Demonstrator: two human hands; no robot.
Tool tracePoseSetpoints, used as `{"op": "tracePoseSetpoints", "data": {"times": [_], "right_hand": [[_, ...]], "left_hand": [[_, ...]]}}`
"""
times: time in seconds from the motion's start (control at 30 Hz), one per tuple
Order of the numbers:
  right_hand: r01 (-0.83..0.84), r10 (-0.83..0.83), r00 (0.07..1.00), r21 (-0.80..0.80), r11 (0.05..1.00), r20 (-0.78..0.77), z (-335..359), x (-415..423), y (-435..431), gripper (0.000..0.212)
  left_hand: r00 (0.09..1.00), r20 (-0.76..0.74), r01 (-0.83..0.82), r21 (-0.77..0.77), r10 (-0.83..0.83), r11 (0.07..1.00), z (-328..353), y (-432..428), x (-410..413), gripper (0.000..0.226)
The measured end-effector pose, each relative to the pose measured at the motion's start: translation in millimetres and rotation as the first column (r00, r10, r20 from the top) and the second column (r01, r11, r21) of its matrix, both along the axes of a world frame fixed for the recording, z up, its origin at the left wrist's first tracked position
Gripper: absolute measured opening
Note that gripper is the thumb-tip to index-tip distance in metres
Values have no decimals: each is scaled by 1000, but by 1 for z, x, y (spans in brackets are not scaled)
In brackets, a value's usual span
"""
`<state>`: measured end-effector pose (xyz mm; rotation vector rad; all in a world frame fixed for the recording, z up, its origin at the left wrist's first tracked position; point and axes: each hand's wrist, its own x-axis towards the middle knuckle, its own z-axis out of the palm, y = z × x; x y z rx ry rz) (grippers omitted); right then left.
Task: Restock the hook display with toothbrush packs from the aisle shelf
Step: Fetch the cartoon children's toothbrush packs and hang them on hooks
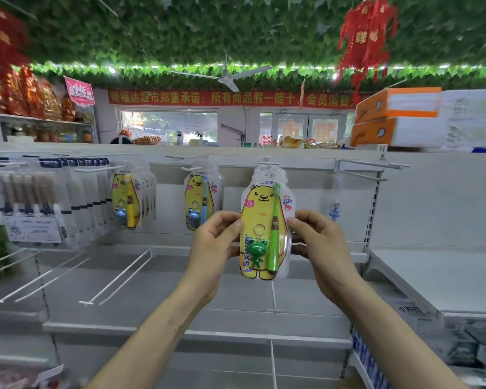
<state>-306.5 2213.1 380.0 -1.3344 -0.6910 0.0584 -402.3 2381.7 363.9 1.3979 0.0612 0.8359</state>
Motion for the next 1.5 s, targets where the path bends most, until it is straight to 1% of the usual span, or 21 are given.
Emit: {"op": "tracePoseSetpoints", "data": {"times": [0.2,0.37,0.5,0.63,0.83,0.97,1.17,1.23,1.3,1.33,1.4,1.5], "right_hand": [[11,-12,999,25,1000,32,-2,1,5,17],[76,-76,997,-19,997,24,-3,25,21,15],[166,-168,986,-72,983,-12,-8,63,43,16],[228,-232,972,-141,963,-16,-8,105,70,16],[268,-282,958,-191,944,-53,-6,148,99,16],[303,-315,949,-213,929,-25,-6,158,106,20],[310,-324,945,-222,925,-31,-2,164,110,19],[319,-334,942,-232,919,-28,-3,164,110,18],[342,-354,935,-245,907,-5,-5,161,106,17],[357,-366,931,-256,898,14,-7,157,101,16],[400,-394,916,-291,869,83,-13,146,86,15],[489,-410,871,-389,781,272,-28,135,45,19]], "left_hand": [[999,9,32,20,-32,999,-6,11,8,10],[998,-49,28,48,-26,998,-7,27,37,9],[988,-114,-80,176,101,981,-8,47,76,12],[958,-161,-173,341,238,924,-4,69,119,12],[926,-224,-190,422,305,886,4,91,161,14],[903,-211,-208,547,374,811,3,101,175,16],[900,-223,-198,554,374,808,6,107,185,14],[896,-227,-198,564,381,802,10,102,179,10],[881,-205,-230,602,426,765,12,96,169,3],[864,-164,-274,640,476,718,10,92,163,2],[835,-58,-349,711,546,610,4,78,154,7],[866,30,-341,765,498,546,-6,34,150,10]]}}
